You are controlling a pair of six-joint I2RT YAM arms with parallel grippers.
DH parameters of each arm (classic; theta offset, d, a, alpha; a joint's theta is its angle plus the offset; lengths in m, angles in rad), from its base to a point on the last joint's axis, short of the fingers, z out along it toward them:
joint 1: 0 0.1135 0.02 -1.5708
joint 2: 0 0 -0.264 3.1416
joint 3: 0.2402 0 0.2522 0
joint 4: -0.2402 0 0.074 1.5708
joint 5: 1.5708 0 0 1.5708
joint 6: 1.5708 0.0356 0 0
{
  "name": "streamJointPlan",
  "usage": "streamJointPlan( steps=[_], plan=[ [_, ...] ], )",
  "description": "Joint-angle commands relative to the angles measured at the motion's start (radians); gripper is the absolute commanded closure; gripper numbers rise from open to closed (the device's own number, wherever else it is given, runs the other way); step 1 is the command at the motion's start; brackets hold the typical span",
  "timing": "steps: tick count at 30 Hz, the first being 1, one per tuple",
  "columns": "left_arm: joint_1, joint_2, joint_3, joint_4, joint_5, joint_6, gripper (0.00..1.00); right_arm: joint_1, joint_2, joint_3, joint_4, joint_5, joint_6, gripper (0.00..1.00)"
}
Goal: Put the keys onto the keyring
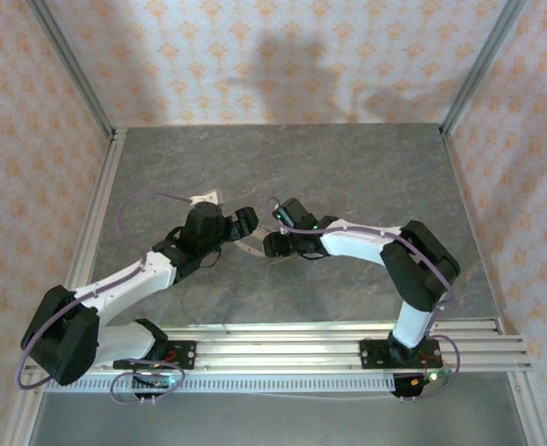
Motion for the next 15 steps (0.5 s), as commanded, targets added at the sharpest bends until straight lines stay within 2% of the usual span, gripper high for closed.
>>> streamJointPlan(
  steps=[1,9,15],
  plan=[
    [-0.001,-0.024,-0.016,-0.020,-0.032,-0.011,0.04,0.001,0.023,0.030,-0.050,0.035,-0.037,0.45],
    [-0.002,-0.025,-0.017,-0.010,-0.027,-0.005,0.04,0.002,0.023,0.032,-0.093,0.068,-0.091,0.48],
    [-0.002,-0.021,-0.016,-0.013,-0.029,0.001,0.04,0.002,-0.049,-0.007,-0.099,0.115,-0.117,0.49]
  ],
)
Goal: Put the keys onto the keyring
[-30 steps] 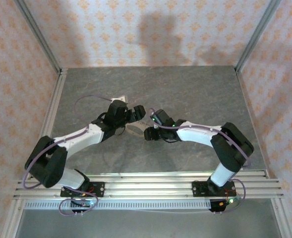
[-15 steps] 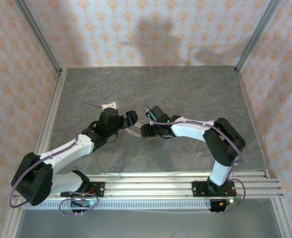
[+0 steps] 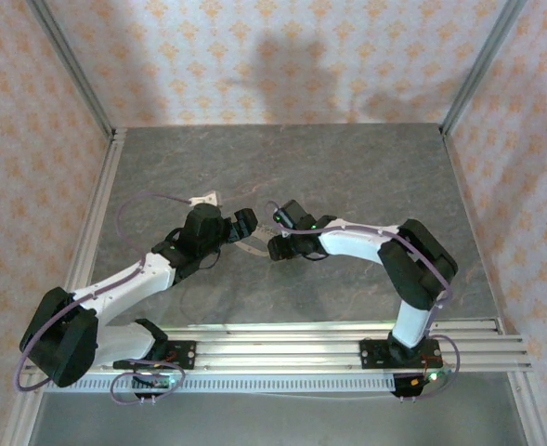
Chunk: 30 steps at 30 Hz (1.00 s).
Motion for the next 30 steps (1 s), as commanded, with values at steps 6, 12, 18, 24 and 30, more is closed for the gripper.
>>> streamJointPlan(
  steps=[6,12,18,24,30],
  plan=[
    [-0.002,-0.004,-0.002,-0.008,-0.031,0.005,0.04,0.002,-0.094,-0.027,-0.057,0.100,-0.085,0.55],
    [-0.002,-0.003,0.003,-0.018,-0.033,0.015,0.04,0.051,-0.080,0.003,-0.100,0.185,-0.151,0.57],
    [-0.001,-0.010,0.000,-0.024,-0.034,0.019,0.03,0.115,-0.027,0.047,-0.142,0.293,-0.192,0.61],
    [-0.002,-0.018,0.000,-0.032,-0.034,0.025,0.03,0.138,0.013,0.079,-0.144,0.306,-0.201,0.63],
    [-0.001,-0.030,-0.001,-0.041,-0.040,0.028,0.03,0.138,0.050,0.107,-0.146,0.310,-0.211,0.66]
  ],
)
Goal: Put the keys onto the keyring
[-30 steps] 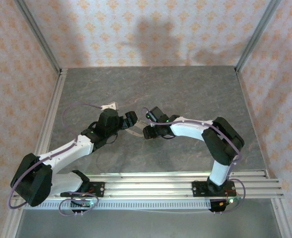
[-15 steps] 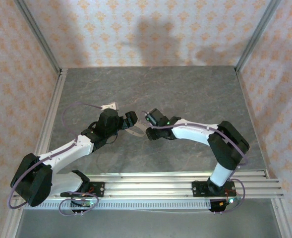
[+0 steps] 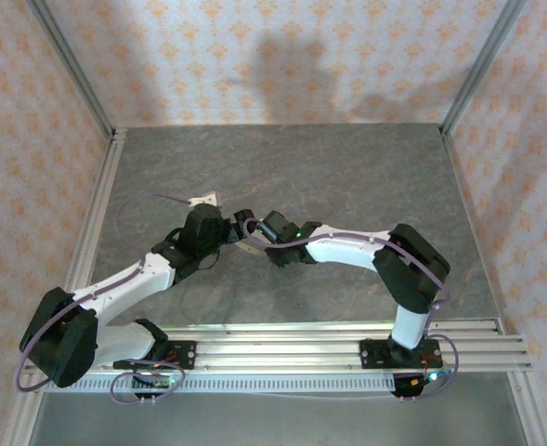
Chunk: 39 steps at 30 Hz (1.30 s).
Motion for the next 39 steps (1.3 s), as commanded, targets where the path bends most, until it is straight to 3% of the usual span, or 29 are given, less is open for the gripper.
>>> streamJointPlan(
  steps=[1,39],
  plan=[
    [-0.001,-0.028,-0.001,-0.021,-0.028,0.017,0.03,0.007,0.030,0.037,-0.030,0.045,-0.018,0.67],
    [-0.001,-0.008,0.001,-0.003,-0.011,0.012,0.03,0.004,0.139,0.103,-0.031,0.162,-0.070,0.74]
  ],
)
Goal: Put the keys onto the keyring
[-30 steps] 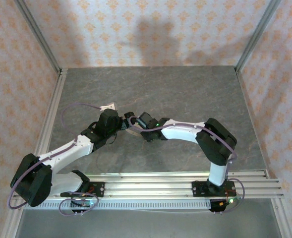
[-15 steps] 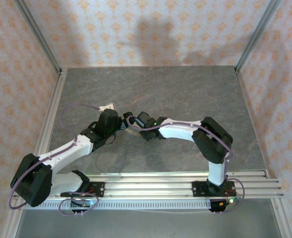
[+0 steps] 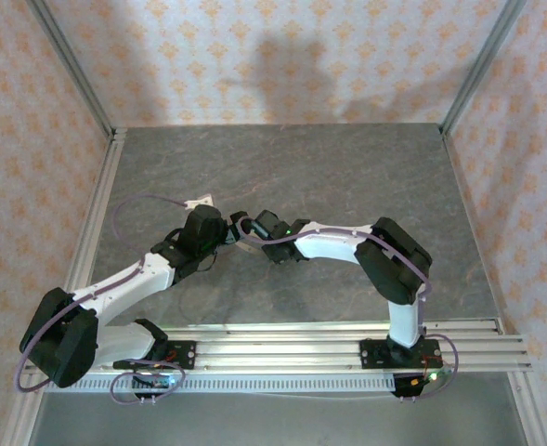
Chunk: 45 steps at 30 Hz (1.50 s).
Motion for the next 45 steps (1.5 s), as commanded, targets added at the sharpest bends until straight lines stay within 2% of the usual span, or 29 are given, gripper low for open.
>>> streamJointPlan(
  steps=[1,12,15,20,24,28,33,36,40,45],
  plan=[
    [-0.009,-0.007,0.004,0.058,0.045,0.012,0.03,0.005,0.024,0.024,-0.023,0.052,-0.033,0.74],
    [-0.010,0.002,0.004,0.065,0.052,0.009,0.03,0.004,0.036,0.040,-0.031,0.061,-0.043,0.81],
    [-0.009,0.002,0.006,0.065,0.052,0.009,0.03,0.005,0.036,0.040,-0.032,0.059,-0.044,0.86],
    [-0.008,0.003,0.007,0.068,0.053,0.008,0.03,0.005,0.025,0.046,-0.041,0.053,-0.053,1.00],
    [-0.008,-0.001,0.015,0.064,0.055,0.004,0.03,0.005,-0.009,0.061,-0.058,0.025,-0.058,1.00],
    [-0.008,-0.004,0.026,0.051,0.054,-0.007,0.03,-0.015,-0.074,0.074,-0.061,-0.092,-0.037,1.00],
    [-0.009,-0.001,0.044,0.023,0.048,-0.027,0.02,-0.085,-0.137,0.067,-0.025,-0.386,0.027,1.00],
    [-0.009,-0.001,0.047,0.010,0.042,-0.039,0.03,-0.124,-0.148,0.046,0.018,-0.501,0.071,1.00],
    [-0.010,0.002,0.046,0.003,0.035,-0.049,0.03,-0.145,-0.149,0.020,0.051,-0.540,0.104,1.00],
    [-0.009,0.006,0.044,0.002,0.033,-0.051,0.03,-0.148,-0.164,-0.026,0.058,-0.512,0.125,1.00]
  ],
)
